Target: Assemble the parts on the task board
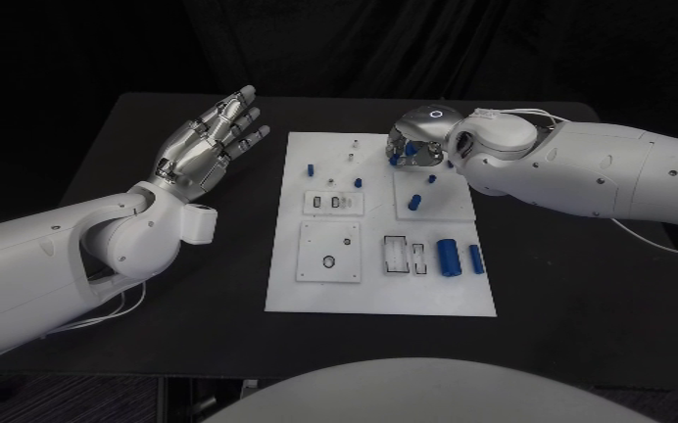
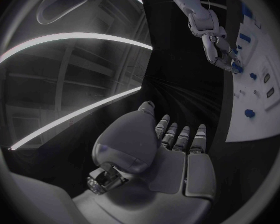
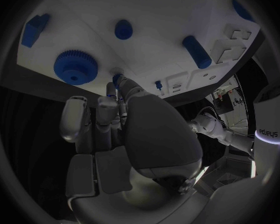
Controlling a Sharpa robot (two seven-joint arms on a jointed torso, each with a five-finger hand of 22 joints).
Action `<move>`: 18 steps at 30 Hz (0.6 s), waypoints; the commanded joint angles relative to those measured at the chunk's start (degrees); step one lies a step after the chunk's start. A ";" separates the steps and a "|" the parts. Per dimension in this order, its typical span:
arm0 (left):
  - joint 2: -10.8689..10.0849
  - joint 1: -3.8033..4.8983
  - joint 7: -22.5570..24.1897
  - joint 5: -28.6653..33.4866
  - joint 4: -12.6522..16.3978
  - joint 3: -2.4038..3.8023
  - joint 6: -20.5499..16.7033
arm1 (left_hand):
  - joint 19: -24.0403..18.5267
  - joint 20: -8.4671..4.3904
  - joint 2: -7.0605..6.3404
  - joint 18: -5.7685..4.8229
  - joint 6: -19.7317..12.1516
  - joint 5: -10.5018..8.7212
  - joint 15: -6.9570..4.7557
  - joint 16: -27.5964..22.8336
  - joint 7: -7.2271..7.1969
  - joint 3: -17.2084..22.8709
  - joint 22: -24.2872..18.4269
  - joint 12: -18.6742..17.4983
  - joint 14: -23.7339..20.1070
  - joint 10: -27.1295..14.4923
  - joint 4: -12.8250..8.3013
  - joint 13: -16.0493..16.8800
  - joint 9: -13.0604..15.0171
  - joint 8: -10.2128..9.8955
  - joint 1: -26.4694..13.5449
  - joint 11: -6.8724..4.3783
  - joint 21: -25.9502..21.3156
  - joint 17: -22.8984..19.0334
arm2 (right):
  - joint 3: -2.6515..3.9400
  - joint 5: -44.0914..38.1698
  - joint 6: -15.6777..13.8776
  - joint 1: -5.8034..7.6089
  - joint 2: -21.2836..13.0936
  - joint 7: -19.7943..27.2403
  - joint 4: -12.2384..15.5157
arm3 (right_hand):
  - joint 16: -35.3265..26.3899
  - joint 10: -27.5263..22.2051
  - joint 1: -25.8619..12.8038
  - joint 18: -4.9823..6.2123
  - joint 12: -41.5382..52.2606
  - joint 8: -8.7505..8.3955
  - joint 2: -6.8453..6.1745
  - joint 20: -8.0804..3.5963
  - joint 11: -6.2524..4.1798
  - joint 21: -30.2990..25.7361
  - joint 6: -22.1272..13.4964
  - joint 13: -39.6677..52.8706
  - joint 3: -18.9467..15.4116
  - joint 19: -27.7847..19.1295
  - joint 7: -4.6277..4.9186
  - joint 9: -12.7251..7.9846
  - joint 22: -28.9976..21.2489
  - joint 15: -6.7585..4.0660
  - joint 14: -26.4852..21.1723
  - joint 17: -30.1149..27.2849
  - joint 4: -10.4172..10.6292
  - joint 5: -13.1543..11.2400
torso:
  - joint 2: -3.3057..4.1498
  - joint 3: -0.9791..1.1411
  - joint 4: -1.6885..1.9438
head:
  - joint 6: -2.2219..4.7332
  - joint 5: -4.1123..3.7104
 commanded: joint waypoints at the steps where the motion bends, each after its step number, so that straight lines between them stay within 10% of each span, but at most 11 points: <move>1: 0.08 0.06 0.53 -0.09 0.01 0.06 0.71 | -0.07 0.26 0.03 1.04 0.05 0.32 0.34 0.24 0.38 0.45 0.09 0.29 0.12 -0.21 -0.01 0.06 0.10 0.17 0.76 -0.17 0.30 0.08 | 0.11 0.62 -3.27 1.05 0.07 1.05 0.52 | 0.39 0.73 -0.89 -1.10 -0.59 0.15 0.24 0.01 0.04 0.39 1.37 -0.01 0.39 0.59 1.32 3.93 0.36 0.04 0.56 0.23 0.13 0.28 | -0.03 -0.03 -0.09 | 0.01 0.40; 18: 1.07 0.06 0.51 -0.09 -0.53 0.06 0.87 | -0.06 0.27 0.02 1.04 0.19 0.45 0.34 0.26 0.43 0.48 0.10 0.32 0.14 -0.20 -0.01 0.06 0.12 0.22 0.86 -0.17 0.30 0.09 | 0.22 0.97 -1.88 3.04 8.17 2.11 -5.57 | 0.84 1.01 -1.54 -1.29 -2.30 -0.23 -0.17 0.05 0.07 0.93 1.02 -0.05 0.93 1.24 1.29 4.42 1.29 0.08 1.20 1.39 0.46 0.31 | 0.02 -0.16 0.19 | 0.32 1.27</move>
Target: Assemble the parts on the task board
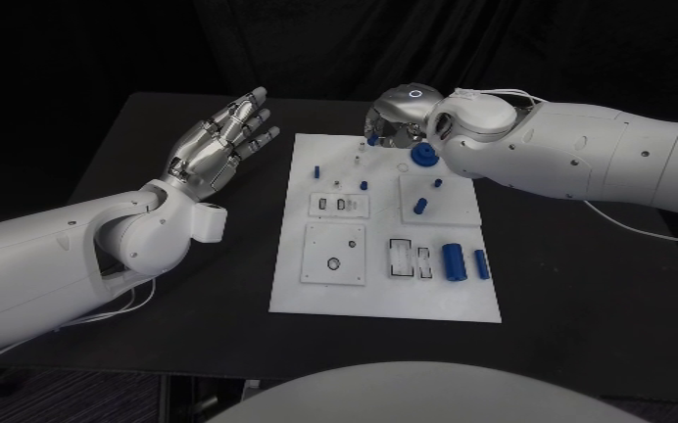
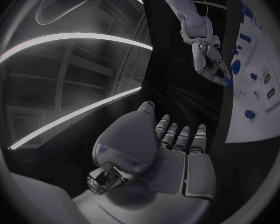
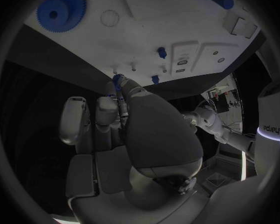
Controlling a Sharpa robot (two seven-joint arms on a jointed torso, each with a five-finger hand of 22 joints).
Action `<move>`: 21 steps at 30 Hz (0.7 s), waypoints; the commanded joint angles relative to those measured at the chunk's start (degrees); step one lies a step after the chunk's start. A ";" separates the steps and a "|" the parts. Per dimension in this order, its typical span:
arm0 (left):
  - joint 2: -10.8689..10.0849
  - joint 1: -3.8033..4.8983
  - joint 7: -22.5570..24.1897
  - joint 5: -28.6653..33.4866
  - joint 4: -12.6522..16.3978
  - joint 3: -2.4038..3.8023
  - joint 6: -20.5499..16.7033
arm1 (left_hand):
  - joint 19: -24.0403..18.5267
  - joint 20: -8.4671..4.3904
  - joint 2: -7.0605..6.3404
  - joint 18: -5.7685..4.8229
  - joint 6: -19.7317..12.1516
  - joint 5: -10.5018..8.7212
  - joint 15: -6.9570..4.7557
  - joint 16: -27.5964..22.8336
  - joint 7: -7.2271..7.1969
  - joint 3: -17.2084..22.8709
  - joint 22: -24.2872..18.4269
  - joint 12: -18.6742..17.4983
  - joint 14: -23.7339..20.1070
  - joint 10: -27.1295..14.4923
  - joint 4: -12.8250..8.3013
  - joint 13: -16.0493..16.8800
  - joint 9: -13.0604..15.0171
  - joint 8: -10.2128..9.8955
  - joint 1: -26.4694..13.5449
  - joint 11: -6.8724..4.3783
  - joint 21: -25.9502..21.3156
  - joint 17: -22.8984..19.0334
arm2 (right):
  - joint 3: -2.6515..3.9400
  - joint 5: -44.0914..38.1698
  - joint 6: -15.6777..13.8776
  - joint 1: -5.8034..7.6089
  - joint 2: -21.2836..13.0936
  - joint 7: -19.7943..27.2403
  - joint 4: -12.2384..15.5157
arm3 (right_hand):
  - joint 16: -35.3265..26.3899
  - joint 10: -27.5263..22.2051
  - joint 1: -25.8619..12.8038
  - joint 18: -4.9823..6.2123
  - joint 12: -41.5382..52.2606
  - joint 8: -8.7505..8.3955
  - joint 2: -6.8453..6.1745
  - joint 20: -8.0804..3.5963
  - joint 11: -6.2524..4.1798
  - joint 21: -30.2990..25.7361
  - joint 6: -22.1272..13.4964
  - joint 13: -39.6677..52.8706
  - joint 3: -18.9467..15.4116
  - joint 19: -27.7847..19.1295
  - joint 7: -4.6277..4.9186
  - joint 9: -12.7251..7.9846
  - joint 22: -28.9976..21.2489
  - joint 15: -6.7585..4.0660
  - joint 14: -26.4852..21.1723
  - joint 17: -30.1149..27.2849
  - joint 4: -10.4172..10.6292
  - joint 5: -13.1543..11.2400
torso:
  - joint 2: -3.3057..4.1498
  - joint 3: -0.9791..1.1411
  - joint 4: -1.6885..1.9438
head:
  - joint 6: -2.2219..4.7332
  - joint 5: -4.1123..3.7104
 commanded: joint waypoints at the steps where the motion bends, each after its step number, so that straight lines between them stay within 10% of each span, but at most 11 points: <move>1: 0.15 0.06 0.57 -0.09 0.13 0.06 0.76 | -0.06 0.27 -0.04 1.05 -0.01 0.19 0.35 0.26 0.23 0.48 0.10 0.33 0.14 -0.20 -0.01 0.06 0.07 0.23 0.36 -0.17 0.30 0.05 | 0.08 0.09 -0.06 -0.27 1.31 0.83 -1.67 | 0.35 0.40 -0.51 -0.38 -0.52 -0.12 0.01 0.07 0.06 0.21 1.04 -0.08 0.37 0.42 1.27 4.42 0.08 0.03 0.32 0.14 -0.10 0.19 | 0.06 -0.05 0.02 | -0.15 0.30; 21: 0.50 0.06 0.47 -0.09 0.16 0.06 0.80 | -0.05 0.29 -0.08 1.05 0.03 0.35 0.34 0.25 0.24 0.50 0.10 0.35 0.13 -0.20 0.00 0.06 0.07 0.26 0.49 -0.14 0.31 0.05 | 0.30 0.10 1.27 -1.28 6.08 0.76 -7.82 | 0.67 0.22 -0.69 -0.50 -2.13 -0.78 -0.18 0.10 0.13 0.52 0.36 -0.05 1.03 0.75 1.25 4.70 0.72 0.08 0.58 0.93 -0.06 -0.44 | 0.55 0.09 0.65 | -0.21 -0.62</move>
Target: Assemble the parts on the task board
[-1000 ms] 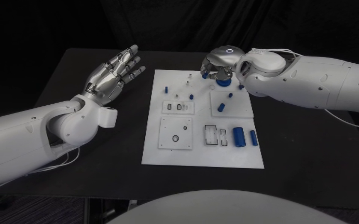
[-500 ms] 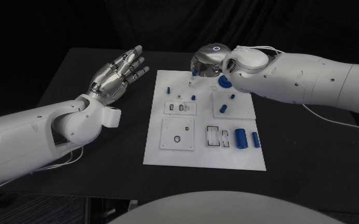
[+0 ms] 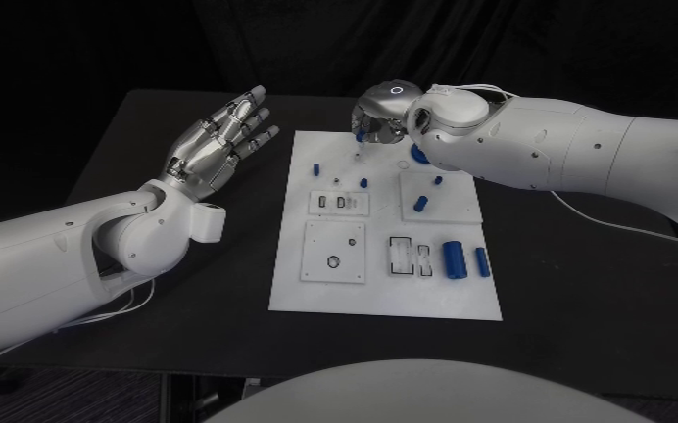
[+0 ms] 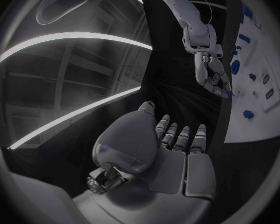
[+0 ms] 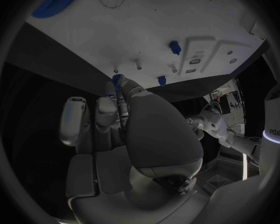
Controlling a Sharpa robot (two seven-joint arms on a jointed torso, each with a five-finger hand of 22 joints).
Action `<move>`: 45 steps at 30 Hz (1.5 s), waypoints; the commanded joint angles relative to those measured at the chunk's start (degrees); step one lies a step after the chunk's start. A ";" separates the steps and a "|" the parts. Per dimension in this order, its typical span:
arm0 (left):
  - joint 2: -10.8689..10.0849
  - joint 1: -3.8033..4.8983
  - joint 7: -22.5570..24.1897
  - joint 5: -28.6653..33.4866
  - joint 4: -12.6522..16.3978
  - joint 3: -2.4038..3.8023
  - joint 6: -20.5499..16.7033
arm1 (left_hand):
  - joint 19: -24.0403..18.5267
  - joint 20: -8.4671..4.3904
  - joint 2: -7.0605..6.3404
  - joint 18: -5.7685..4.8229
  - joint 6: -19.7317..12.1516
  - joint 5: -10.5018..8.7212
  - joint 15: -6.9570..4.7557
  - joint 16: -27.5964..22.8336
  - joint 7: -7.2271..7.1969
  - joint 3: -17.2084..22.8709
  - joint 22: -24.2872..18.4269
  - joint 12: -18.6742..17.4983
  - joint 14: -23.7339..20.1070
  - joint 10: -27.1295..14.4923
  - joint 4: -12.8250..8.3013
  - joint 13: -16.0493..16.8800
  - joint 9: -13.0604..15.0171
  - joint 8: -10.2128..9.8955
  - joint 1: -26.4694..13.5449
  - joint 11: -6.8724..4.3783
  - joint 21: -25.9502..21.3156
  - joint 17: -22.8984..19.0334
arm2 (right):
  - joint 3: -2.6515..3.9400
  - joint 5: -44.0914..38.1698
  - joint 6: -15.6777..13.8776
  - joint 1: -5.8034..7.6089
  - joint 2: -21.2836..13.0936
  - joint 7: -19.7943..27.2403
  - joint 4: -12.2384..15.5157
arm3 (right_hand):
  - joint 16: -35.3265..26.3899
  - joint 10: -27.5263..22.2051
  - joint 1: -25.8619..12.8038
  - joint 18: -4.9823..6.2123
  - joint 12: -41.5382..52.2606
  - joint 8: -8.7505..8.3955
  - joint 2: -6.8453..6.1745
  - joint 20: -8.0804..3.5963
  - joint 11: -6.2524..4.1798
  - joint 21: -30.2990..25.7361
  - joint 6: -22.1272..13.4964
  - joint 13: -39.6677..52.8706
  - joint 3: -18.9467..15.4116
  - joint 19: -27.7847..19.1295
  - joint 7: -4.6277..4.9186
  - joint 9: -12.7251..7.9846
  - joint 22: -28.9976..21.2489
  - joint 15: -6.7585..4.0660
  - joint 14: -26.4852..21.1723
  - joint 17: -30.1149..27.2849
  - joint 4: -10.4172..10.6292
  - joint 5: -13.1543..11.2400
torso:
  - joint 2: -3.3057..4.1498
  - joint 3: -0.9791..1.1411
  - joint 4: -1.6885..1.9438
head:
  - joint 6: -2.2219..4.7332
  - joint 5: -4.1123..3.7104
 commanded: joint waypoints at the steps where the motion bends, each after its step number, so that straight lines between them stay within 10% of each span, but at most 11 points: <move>1: 0.11 0.06 0.53 -0.08 0.12 0.06 0.71 | -0.05 0.29 -0.08 1.05 0.03 0.35 0.34 0.25 0.24 0.18 0.06 0.36 0.13 -0.20 0.00 0.07 0.08 0.26 0.50 -0.14 0.31 0.06 | 0.06 -0.08 0.67 -0.31 0.18 0.05 -0.35 | 0.12 0.19 -0.42 -0.53 -0.47 -0.44 0.11 0.10 0.14 0.25 0.59 -0.03 0.45 0.34 0.96 4.69 0.09 -0.06 0.43 0.02 -0.06 -0.21 | 0.05 -0.05 -0.02 | 0.03 0.02; 28: 0.25 0.06 0.27 -0.08 -0.16 0.06 1.00 | -0.04 0.30 -0.08 1.05 0.01 0.47 0.36 0.27 0.28 0.21 0.06 0.35 0.13 -0.24 0.03 0.06 0.07 0.27 0.63 -0.15 0.31 0.07 | 0.07 -0.08 1.36 -0.77 0.01 -0.59 -0.89 | -0.14 -0.25 -0.64 -0.48 -1.85 -1.20 -0.15 0.19 0.29 0.04 -0.17 0.02 1.04 0.10 0.93 4.83 0.07 0.06 0.12 -0.32 0.00 -0.17 | -0.09 -0.10 -0.09 | -0.17 0.26; 45: 0.43 0.06 0.06 -0.08 -0.51 0.06 1.14 | -0.02 0.32 -0.05 1.05 0.11 0.52 0.37 0.28 0.38 0.24 0.07 0.36 0.14 -0.26 0.06 0.06 0.08 0.30 0.70 -0.14 0.33 0.07 | 0.07 -0.08 3.22 -1.23 0.47 -1.23 -1.41 | -1.98 -4.27 -1.82 0.01 -5.34 -5.24 -1.27 1.02 1.44 -2.12 -4.89 0.14 2.47 -2.04 -0.27 4.18 -1.37 1.02 -2.13 -3.11 0.46 -2.63 | -0.11 -0.16 0.03 | -0.17 0.30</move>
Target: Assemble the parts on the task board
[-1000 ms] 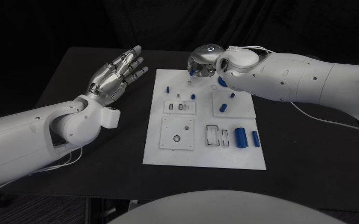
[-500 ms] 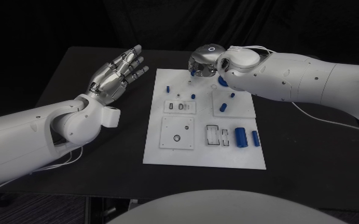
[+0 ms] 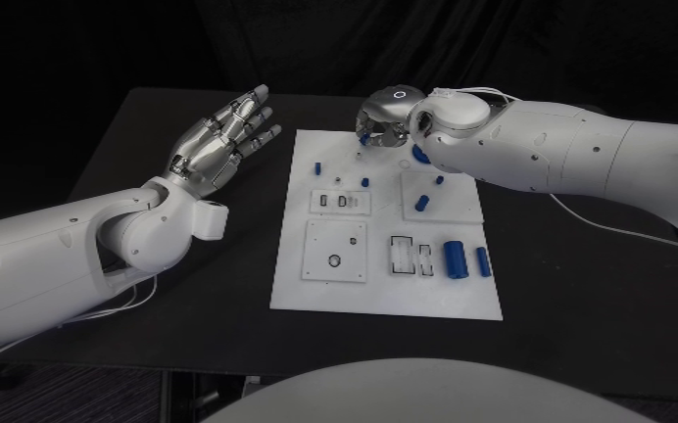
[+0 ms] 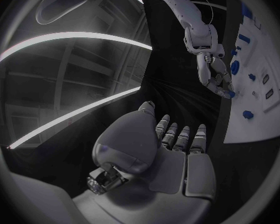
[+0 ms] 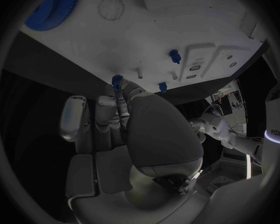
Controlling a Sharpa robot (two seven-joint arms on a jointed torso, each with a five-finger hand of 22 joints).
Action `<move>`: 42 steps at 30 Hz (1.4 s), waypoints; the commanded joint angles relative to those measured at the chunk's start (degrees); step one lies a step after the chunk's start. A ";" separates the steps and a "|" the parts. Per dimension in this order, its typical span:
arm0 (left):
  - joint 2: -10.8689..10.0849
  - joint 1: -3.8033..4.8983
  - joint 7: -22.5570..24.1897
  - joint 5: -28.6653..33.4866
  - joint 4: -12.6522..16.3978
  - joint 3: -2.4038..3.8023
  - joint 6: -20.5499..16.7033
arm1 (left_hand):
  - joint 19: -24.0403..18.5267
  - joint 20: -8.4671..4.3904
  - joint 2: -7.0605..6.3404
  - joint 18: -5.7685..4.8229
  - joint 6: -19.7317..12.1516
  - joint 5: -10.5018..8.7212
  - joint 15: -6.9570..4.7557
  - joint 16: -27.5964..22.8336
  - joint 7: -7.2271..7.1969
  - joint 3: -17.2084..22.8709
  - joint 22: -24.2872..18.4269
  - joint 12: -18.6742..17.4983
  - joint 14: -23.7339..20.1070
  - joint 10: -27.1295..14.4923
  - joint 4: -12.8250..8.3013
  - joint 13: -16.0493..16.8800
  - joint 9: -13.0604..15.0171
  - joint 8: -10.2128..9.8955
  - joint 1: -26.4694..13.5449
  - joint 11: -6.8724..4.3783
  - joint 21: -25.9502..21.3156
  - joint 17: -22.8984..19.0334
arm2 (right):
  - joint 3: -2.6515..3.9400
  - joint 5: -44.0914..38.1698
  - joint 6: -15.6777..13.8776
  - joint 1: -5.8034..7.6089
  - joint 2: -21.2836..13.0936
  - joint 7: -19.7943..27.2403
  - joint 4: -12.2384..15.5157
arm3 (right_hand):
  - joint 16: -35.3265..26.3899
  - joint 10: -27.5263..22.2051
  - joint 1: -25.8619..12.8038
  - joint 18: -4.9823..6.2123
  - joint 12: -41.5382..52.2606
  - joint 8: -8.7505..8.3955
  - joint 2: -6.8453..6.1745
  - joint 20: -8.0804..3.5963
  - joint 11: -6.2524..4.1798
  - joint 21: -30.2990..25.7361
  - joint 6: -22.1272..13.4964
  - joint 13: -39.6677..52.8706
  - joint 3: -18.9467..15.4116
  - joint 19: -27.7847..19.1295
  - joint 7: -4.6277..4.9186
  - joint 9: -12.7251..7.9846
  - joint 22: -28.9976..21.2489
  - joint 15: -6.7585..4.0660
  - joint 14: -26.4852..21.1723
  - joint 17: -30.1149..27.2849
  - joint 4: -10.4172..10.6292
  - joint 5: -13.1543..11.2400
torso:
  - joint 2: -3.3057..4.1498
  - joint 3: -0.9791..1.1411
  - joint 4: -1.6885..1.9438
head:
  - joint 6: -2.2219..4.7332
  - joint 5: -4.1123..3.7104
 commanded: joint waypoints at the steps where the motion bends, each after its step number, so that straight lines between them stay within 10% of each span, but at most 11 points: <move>1: 0.15 0.06 0.43 -0.08 -0.01 0.06 0.78 | -0.03 0.33 -0.05 1.05 0.13 0.34 0.37 0.28 0.42 0.26 0.08 0.37 0.13 -0.25 0.06 0.06 0.05 0.31 0.72 -0.13 0.32 0.09 | -0.03 -0.17 1.31 -0.28 0.10 -1.06 -0.16 | -0.58 -1.59 -0.76 0.05 -0.53 -1.55 -0.12 0.09 0.26 -0.69 -2.29 0.06 0.61 -0.84 -0.42 -0.61 -0.32 0.18 -0.82 -0.58 0.12 -0.53 | 0.00 0.00 0.10 | 0.01 -0.06; 6: 0.24 0.06 0.37 -0.08 -0.17 0.06 0.83 | -0.03 0.33 -0.05 1.05 0.13 0.34 0.37 0.28 0.42 0.26 0.08 0.37 0.13 -0.25 0.06 0.06 0.05 0.31 0.72 -0.13 0.32 0.09 | -0.02 -0.17 1.56 -0.36 0.32 -1.49 -0.42 | -2.36 -8.68 -1.52 0.59 -0.53 -6.71 -1.05 0.62 0.64 -2.97 -10.92 0.13 0.80 -2.80 -3.58 -3.67 -1.87 0.61 -2.91 -3.29 0.14 -1.89 | 0.00 0.01 0.08 | 0.01 -0.07; 9: 0.28 0.06 0.34 -0.08 -0.25 0.06 0.85 | -0.02 0.34 -0.04 1.05 0.19 0.37 0.38 0.28 0.57 0.27 0.08 0.37 0.13 -0.28 0.07 0.06 0.06 0.34 0.77 -0.15 0.33 0.09 | -0.02 -0.17 1.81 -0.37 0.48 -1.72 -0.68 | -3.10 -10.22 -1.73 0.76 -0.44 -6.74 -0.98 0.69 0.66 -3.75 -12.90 0.26 0.44 -3.37 -4.38 -4.61 -2.36 0.67 -3.60 -4.42 -0.20 -2.01 | 0.01 0.00 0.03 | 0.01 0.06; 23: -0.23 0.06 0.22 -0.08 -0.12 0.06 0.49 | -0.01 0.35 -0.04 1.05 0.31 0.38 0.39 0.28 0.66 0.29 0.08 0.40 0.13 -0.28 0.07 0.07 0.08 0.37 0.80 -0.13 0.33 0.09 | 0.38 -0.17 -4.67 0.38 -0.74 -0.71 -0.24 | -4.16 -13.14 -1.08 0.99 0.72 -5.87 0.14 0.81 0.81 -5.26 -11.74 0.99 0.18 -3.81 -3.10 -6.17 -2.63 0.74 -4.18 -5.51 -2.56 1.48 | 0.01 -0.03 0.06 | 0.01 0.54; 35: -0.86 0.05 0.61 -0.07 0.45 0.06 0.15 | 0.10 0.40 -0.03 1.07 0.95 0.56 0.46 0.38 0.81 0.38 0.13 0.62 0.20 -0.16 0.03 0.12 0.17 0.60 1.00 -0.15 0.42 0.12 | 0.49 0.81 -4.49 5.51 -13.92 -1.21 13.09 | -6.95 -6.13 -2.42 1.40 4.85 -5.01 -0.25 0.47 0.08 -7.42 -8.01 2.35 1.96 -4.91 -1.69 -6.79 -3.58 0.33 -5.69 -9.41 -2.02 2.16 | -0.20 -0.05 -0.43 | 0.01 0.13; 38: -0.92 0.05 0.61 -0.07 0.49 0.06 0.15 | 0.10 0.40 -0.03 1.07 0.95 0.56 0.46 0.38 0.81 0.38 0.13 0.62 0.20 -0.16 0.03 0.12 0.17 0.60 1.00 -0.15 0.42 0.12 | 0.25 2.95 -2.63 5.73 -16.58 -0.58 14.23 | -13.21 0.74 -3.79 2.73 12.30 -4.74 -0.46 0.07 -1.12 -13.73 -6.47 6.83 0.87 -9.57 -0.75 -6.96 -8.52 -0.15 -9.33 -16.57 -1.79 1.64 | -0.35 0.00 -0.39 | 0.01 -0.29; 40: -0.85 0.05 0.62 -0.07 0.44 0.06 0.22 | 0.10 0.41 -0.03 1.07 1.03 0.62 0.47 0.38 0.84 0.40 0.12 0.66 0.20 -0.14 0.03 0.12 0.19 0.64 1.05 -0.16 0.41 0.12 | 0.09 4.04 -1.18 5.50 -17.82 -0.44 14.33 | -15.66 -2.70 -5.33 3.21 24.69 -5.09 -0.30 -0.36 -1.60 -17.37 -5.69 17.61 -1.33 -10.96 -0.22 -7.44 -10.80 -0.05 -9.23 -17.58 -1.89 1.18 | -0.41 0.00 -0.41 | 0.01 -0.51; 41: -0.81 0.05 0.61 -0.07 0.41 0.06 0.27 | 0.10 0.41 -0.03 1.07 1.03 0.62 0.47 0.38 0.84 0.40 0.12 0.66 0.20 -0.14 0.03 0.12 0.19 0.64 1.05 -0.16 0.41 0.12 | 0.03 4.38 -0.60 5.31 -18.26 -0.48 14.27 | -16.31 -8.99 -6.29 3.65 34.96 -5.20 1.83 -1.16 -1.73 -18.23 -5.01 27.21 -1.56 -10.52 0.06 -7.67 -11.05 0.58 -8.82 -17.68 -1.00 1.36 | -0.48 -0.05 -0.50 | 0.01 -0.44; 42: -0.76 0.05 0.60 -0.07 0.38 0.06 0.32 | 0.11 0.41 -0.02 1.07 1.07 0.68 0.48 0.39 0.86 0.42 0.13 0.67 0.21 -0.13 0.02 0.13 0.19 0.65 1.09 -0.15 0.42 0.13 | -0.03 4.72 0.01 5.03 -18.69 -0.54 14.09 | -13.39 -10.52 -6.98 3.04 49.11 -5.72 -0.05 -0.89 -1.90 -17.16 -5.40 40.79 -3.12 -8.93 0.20 -7.97 -9.65 0.18 -7.27 -13.36 -1.10 -0.03 | -0.51 -0.10 -0.55 | 0.01 -0.36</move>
